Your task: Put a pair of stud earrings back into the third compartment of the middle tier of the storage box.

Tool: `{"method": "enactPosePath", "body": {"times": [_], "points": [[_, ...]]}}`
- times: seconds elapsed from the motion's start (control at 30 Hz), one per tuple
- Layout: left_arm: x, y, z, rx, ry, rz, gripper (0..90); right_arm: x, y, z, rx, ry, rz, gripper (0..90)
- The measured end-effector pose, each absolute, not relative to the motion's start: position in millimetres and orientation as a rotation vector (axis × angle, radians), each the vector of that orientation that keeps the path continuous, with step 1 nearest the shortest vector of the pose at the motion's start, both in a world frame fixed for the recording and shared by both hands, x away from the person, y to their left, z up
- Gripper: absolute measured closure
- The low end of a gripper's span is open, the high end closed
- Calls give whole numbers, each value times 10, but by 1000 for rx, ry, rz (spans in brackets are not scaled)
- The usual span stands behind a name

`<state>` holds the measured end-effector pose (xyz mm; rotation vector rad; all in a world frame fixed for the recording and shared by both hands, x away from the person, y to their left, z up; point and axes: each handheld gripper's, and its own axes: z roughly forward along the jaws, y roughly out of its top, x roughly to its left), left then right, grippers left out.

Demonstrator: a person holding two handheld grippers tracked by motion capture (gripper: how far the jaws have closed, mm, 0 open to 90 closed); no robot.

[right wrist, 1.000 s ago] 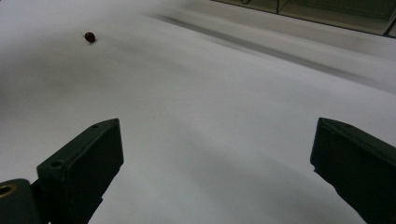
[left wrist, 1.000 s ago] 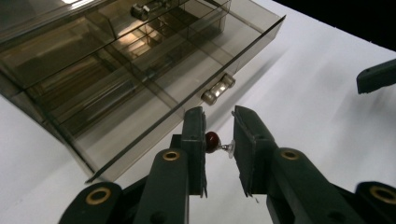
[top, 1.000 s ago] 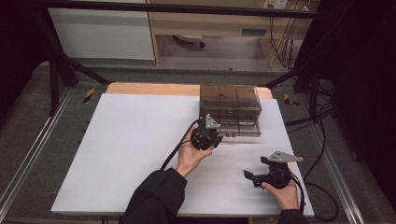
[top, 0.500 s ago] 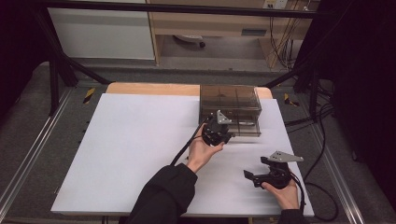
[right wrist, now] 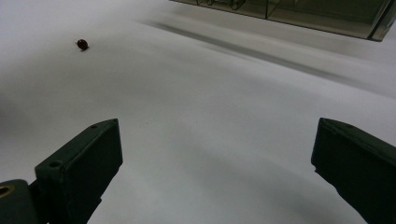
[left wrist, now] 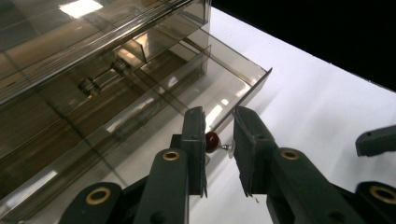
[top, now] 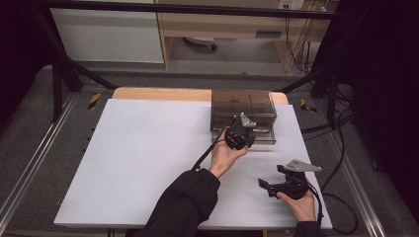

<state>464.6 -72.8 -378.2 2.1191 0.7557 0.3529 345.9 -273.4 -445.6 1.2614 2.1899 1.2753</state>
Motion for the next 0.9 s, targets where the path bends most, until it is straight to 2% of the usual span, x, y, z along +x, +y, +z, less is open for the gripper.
{"method": "enactPosePath", "body": {"times": [0.5,0.9], "points": [[4855,-1018,-3834,2118,803,410,741,3460,-2747,-4455,1261,2189,1281,27],[4971,-1118,-3957,2128,828,399,741,3460,-2754,-4454,1260,2187,1286,27]]}}
